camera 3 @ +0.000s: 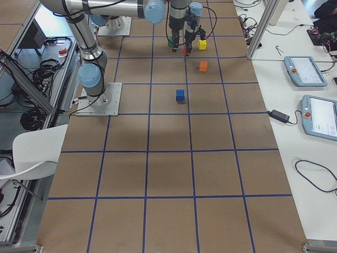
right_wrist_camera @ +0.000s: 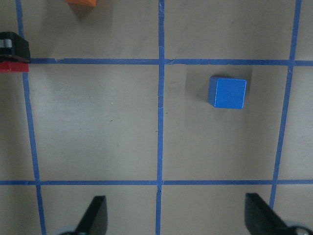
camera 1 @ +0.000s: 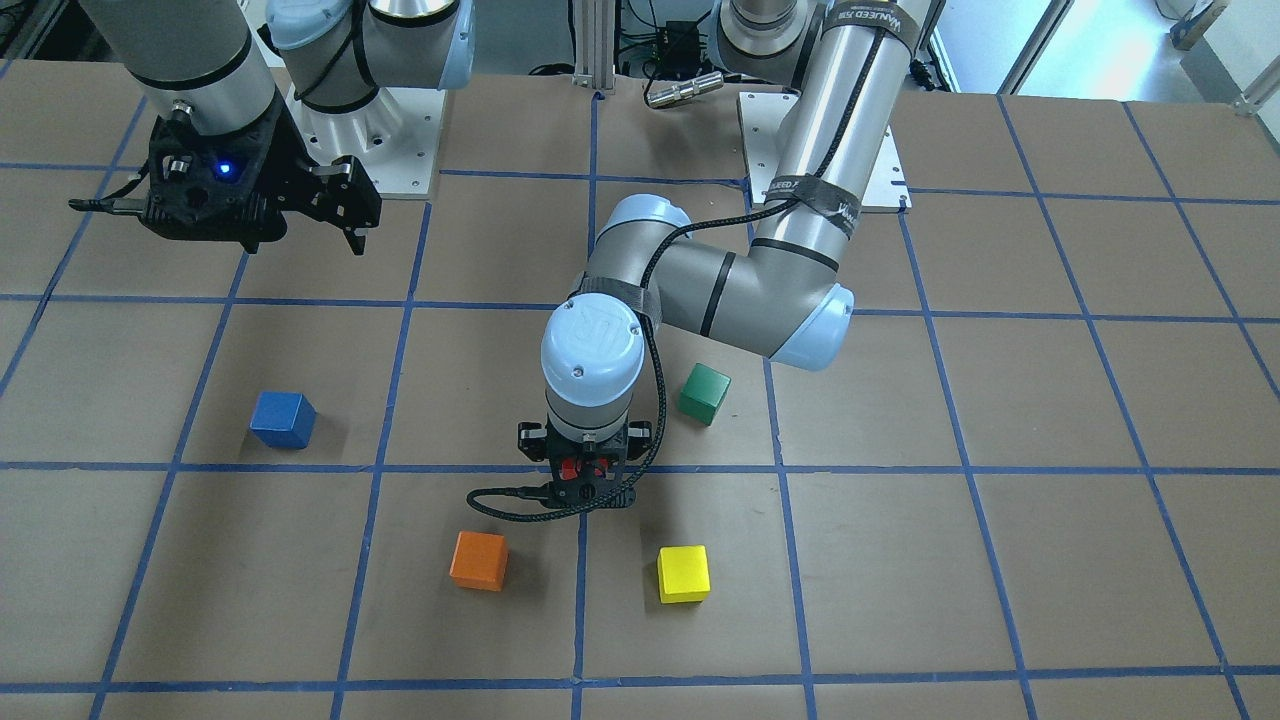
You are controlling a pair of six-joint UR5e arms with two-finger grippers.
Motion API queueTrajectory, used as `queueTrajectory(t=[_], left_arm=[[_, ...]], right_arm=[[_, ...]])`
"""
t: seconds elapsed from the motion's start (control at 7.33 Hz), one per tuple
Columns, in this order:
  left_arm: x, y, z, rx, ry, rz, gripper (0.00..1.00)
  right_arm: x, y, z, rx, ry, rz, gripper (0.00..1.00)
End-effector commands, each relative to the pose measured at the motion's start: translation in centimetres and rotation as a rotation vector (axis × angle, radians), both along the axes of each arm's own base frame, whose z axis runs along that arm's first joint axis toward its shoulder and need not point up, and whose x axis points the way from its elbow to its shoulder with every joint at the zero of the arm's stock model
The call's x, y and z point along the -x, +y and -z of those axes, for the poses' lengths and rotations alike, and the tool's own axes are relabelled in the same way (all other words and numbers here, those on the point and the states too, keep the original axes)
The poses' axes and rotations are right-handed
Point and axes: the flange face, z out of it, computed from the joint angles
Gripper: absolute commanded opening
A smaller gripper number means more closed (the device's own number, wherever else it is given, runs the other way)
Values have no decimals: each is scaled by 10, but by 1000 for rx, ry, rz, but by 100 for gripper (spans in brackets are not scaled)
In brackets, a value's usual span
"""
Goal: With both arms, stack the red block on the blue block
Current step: 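Open and raise the left gripper while the right gripper moves toward the red cube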
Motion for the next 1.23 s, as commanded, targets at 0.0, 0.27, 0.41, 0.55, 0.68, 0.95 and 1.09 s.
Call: queueTrajectory(t=[0.0, 0.27, 0.41, 0.55, 0.68, 0.95, 1.09], left_arm=[[2, 1, 6, 18, 7, -1, 86], [-8, -8, -26, 77, 40, 1, 100], [-35, -22, -42, 94, 45, -38, 100], [-54, -28, -73, 130, 56, -67, 100], [-87, -33, -113, 156, 60, -91, 100], [-156, -28, -180, 134, 35, 9, 100], [-180, -14, -210, 147, 25, 42, 100]], right_arm=[[1, 0, 3, -8, 6, 0, 100], [0, -1, 3, -3, 5, 5, 100], [0, -1, 4, -3, 5, 10, 100], [0, -3, 7, -9, 4, 13, 100], [0, -7, 12, -21, -4, 12, 100], [-9, -30, 17, 69, -12, -5, 100], [-12, -41, 22, 97, -25, -19, 100]])
